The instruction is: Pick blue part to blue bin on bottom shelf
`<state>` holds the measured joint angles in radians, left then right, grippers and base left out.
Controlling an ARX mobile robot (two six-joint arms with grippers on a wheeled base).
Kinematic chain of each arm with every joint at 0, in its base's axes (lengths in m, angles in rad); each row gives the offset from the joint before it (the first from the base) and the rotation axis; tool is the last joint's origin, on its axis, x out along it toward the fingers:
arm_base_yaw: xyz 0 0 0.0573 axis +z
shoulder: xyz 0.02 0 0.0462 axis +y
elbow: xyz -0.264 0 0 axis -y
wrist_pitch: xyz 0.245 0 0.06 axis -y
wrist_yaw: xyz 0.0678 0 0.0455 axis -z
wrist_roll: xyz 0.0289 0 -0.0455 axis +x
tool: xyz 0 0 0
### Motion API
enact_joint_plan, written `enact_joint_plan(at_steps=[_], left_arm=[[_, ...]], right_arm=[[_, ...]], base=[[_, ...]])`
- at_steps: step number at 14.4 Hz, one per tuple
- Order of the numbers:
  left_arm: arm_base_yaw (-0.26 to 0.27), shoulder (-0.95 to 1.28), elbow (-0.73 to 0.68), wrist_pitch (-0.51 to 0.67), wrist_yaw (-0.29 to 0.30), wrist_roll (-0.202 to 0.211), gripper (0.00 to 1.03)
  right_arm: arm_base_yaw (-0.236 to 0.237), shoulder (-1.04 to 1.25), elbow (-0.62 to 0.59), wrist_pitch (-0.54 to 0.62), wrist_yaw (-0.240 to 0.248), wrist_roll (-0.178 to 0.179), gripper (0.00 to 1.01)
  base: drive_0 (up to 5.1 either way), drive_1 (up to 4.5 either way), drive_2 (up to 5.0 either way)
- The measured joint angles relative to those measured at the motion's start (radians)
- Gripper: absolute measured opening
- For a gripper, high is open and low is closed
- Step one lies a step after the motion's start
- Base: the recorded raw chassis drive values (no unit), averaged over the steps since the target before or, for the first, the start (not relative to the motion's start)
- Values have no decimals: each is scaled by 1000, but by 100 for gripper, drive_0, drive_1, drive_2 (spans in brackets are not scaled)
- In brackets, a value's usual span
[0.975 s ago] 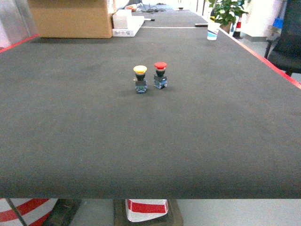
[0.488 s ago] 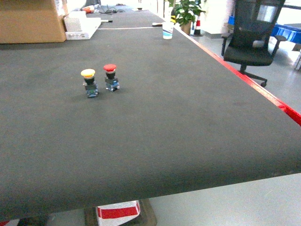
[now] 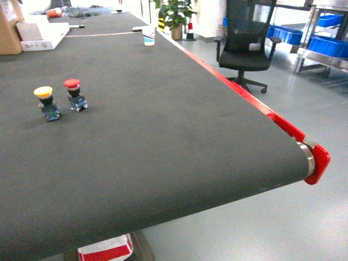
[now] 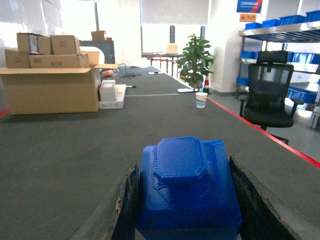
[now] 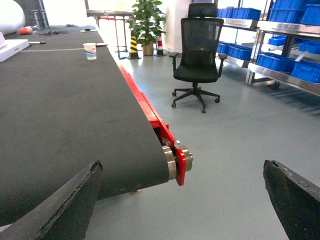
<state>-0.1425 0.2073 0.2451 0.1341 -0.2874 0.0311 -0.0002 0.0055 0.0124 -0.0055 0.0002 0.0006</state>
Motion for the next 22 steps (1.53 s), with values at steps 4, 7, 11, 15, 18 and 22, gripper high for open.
enact_joint_plan(at_steps=[4,7,11,15,18,22], left_arm=[[0,0,0,0,0,0,44],[0,0,0,0,0,0,44],[0,0,0,0,0,0,44],[0,0,0,0,0,0,44],[0,0,0,0,0,0,44],[0,0,0,0,0,0,44]], right_arm=[[0,0,0,0,0,0,98],[0,0,0,0,0,0,98],[0,0,0,0,0,0,98],[0,0,0,0,0,0,98],[0,0,0,0,0,0,98],[0,0,0,0,0,0,98]], base=[[-151,-151,-151],[-154,-154,-154],[-154,-154,-154],[-159,-159,-159],[-155,-155,-155],[-159,-159,-159]])
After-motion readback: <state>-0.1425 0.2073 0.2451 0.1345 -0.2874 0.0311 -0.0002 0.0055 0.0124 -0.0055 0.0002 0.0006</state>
